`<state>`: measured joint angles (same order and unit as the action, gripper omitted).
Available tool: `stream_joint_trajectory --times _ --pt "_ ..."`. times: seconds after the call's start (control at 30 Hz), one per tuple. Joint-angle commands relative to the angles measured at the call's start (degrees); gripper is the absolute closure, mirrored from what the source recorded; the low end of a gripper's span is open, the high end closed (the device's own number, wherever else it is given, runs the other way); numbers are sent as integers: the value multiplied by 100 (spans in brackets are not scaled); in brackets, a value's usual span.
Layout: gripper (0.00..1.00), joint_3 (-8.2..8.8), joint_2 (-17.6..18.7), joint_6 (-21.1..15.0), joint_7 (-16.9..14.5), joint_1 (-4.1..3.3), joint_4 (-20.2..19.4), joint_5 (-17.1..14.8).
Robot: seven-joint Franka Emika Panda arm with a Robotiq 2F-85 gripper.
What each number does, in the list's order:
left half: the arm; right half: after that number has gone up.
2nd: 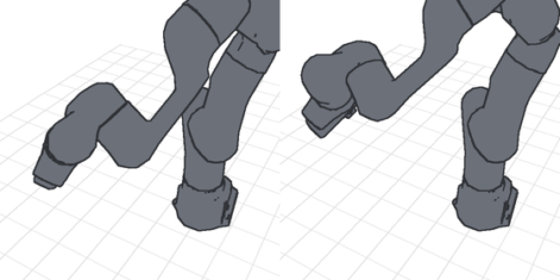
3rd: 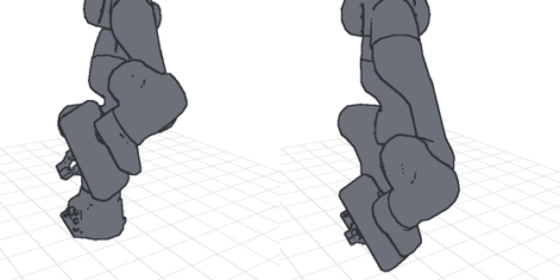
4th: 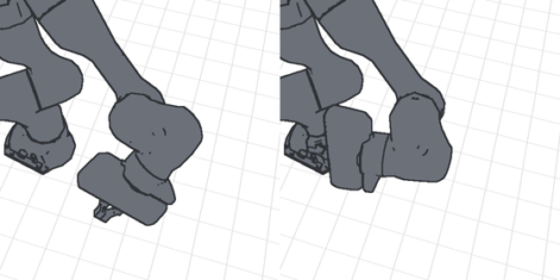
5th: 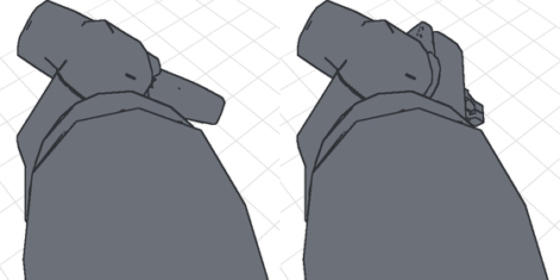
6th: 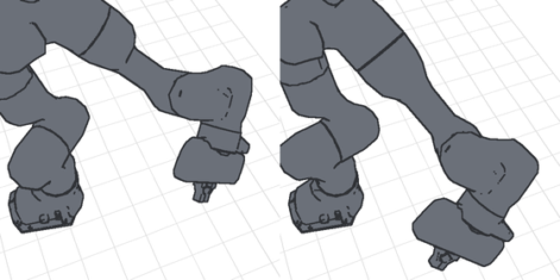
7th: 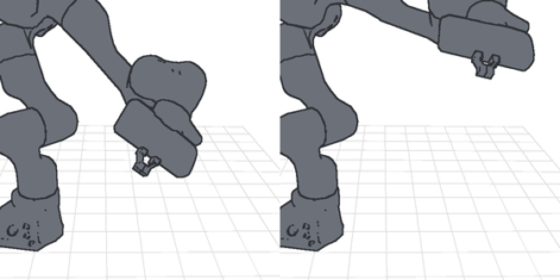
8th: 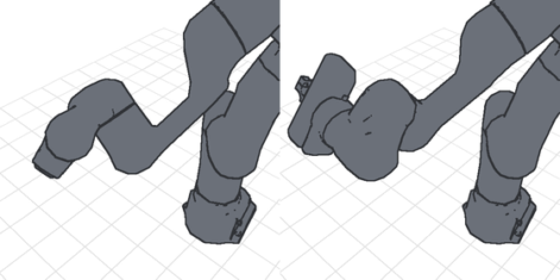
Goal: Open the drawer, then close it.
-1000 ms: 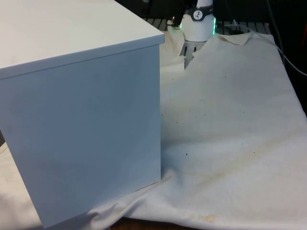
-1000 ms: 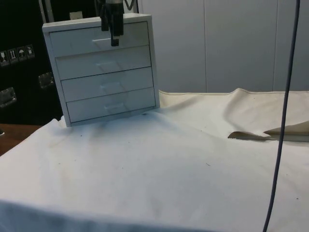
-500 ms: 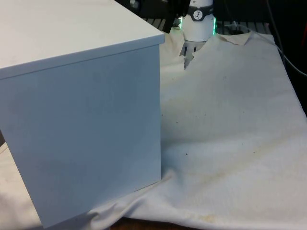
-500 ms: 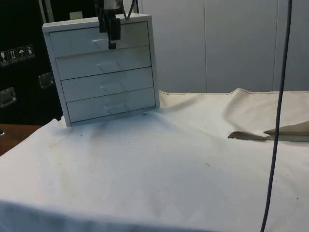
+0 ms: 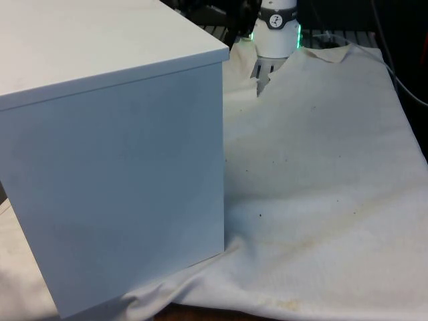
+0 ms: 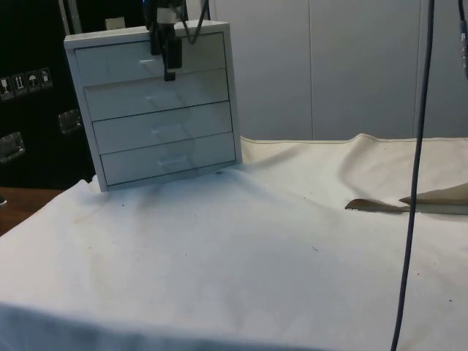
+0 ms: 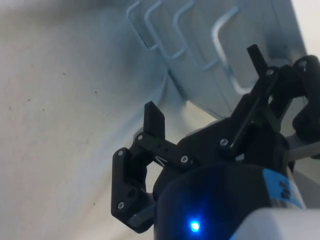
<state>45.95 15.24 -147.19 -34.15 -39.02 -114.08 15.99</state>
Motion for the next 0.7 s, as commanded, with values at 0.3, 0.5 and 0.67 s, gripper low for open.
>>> stream_joint_trajectory --times 0.3,0.5,0.67 --pt "0 63 172 -269 34 46 6 -11" --pt "32 69 143 -246 52 23 6 6" --pt "61 103 235 -378 103 17 11 29"
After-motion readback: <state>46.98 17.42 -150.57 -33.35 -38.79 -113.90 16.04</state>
